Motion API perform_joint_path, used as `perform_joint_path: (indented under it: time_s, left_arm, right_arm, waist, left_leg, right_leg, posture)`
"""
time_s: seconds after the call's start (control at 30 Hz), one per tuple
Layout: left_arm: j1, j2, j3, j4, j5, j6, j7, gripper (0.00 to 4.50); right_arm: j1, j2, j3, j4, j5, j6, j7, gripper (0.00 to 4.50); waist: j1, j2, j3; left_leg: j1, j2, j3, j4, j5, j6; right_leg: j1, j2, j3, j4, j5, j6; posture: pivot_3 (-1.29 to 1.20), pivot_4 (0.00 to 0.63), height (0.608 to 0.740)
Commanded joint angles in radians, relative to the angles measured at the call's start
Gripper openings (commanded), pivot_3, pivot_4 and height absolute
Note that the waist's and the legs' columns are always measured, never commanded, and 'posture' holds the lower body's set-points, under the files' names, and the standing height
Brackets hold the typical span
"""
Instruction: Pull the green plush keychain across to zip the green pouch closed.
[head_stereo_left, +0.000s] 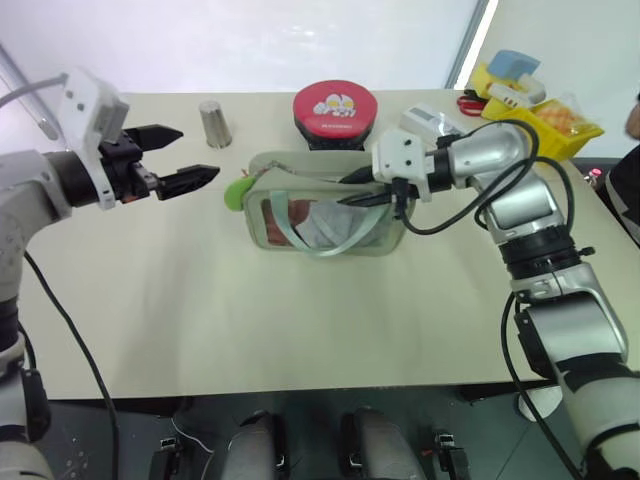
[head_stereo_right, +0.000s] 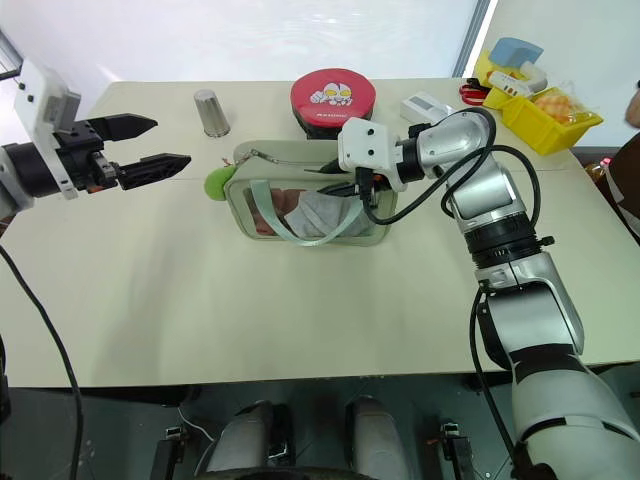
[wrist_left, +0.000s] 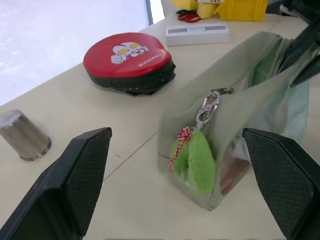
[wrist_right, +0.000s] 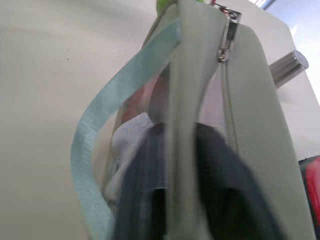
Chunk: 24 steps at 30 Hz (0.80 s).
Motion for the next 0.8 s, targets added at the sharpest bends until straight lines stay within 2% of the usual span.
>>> perform_joint_path:
  time_s: [0.03,0.5,0.6,0.67,0.8]
  left_arm:
    - [-0.013,0.027,0.036,-0.013,0.003,-0.008,-0.001,4.50]
    - [-0.012,0.015,0.017,-0.008,0.015,-0.025,0.005,4.50]
    - [-0.011,0.007,0.014,-0.012,0.014,-0.025,0.005,4.50]
    - [-0.008,0.006,0.016,-0.013,0.014,-0.026,0.003,4.50]
    - [0.012,0.003,0.030,-0.006,0.018,-0.032,-0.001,4.50]
  right_arm:
    - [-0.041,-0.015,-0.043,-0.073,0.045,0.014,0.021,0.32]
    - [0.057,-0.008,-0.030,-0.192,0.054,0.110,-0.015,0.32]
    - [0.069,-0.013,-0.032,-0.222,0.054,0.141,-0.032,1.14]
    - [0.074,-0.034,-0.037,-0.250,0.055,0.163,-0.030,2.13]
    - [0.067,-0.110,-0.075,-0.317,0.078,0.243,-0.017,2.13]
  waist:
    - [0.000,0.000,0.000]
    - [-0.003,0.000,0.000]
    - [-0.001,0.000,0.000]
    - [0.001,0.000,0.000]
    - [0.005,0.000,0.000]
  left_leg:
    - [0.000,0.000,0.000,0.000,0.000,0.000]
    - [0.000,0.000,0.000,0.000,0.000,0.000]
    - [0.000,0.000,0.000,0.000,0.000,0.000]
    - [0.000,0.000,0.000,0.000,0.000,0.000]
    - [0.000,0.000,0.000,0.000,0.000,0.000]
  right_leg:
    - [0.000,0.000,0.000,0.000,0.000,0.000]
    - [0.000,0.000,0.000,0.000,0.000,0.000]
    - [0.000,0.000,0.000,0.000,0.000,0.000]
    - [0.000,0.000,0.000,0.000,0.000,0.000]
    - [0.000,0.000,0.000,0.000,0.000,0.000]
  posture:
    - [0.00,0.150,0.740]
    - [0.00,0.150,0.740]
    - [0.00,0.150,0.740]
    - [0.00,0.150,0.740]
    - [0.00,0.150,0.740]
